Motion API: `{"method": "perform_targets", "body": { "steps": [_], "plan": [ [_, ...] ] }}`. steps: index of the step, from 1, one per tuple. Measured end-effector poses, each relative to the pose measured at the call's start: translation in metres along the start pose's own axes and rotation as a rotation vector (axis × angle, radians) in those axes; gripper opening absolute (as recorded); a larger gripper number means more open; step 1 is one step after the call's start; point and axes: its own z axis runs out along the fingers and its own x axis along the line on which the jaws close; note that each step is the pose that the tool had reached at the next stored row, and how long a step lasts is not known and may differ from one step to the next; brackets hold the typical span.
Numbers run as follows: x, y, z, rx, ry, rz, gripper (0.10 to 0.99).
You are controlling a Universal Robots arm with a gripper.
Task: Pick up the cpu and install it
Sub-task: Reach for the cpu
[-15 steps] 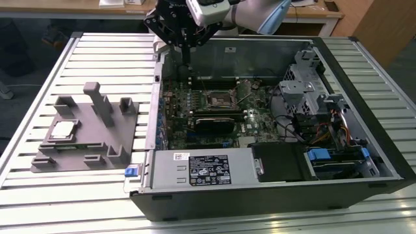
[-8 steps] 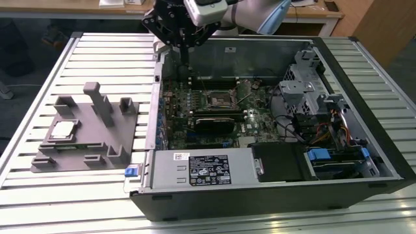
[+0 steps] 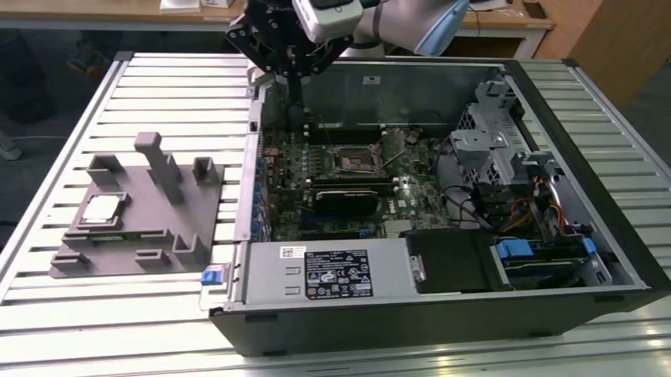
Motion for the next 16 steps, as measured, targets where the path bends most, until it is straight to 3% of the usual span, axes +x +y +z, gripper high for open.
{"method": "perform_targets", "body": {
  "steps": [16],
  "plan": [
    [0.0071, -0.0006, 0.0004, 0.0, 0.0, 0.0, 0.106]
  ]
}}
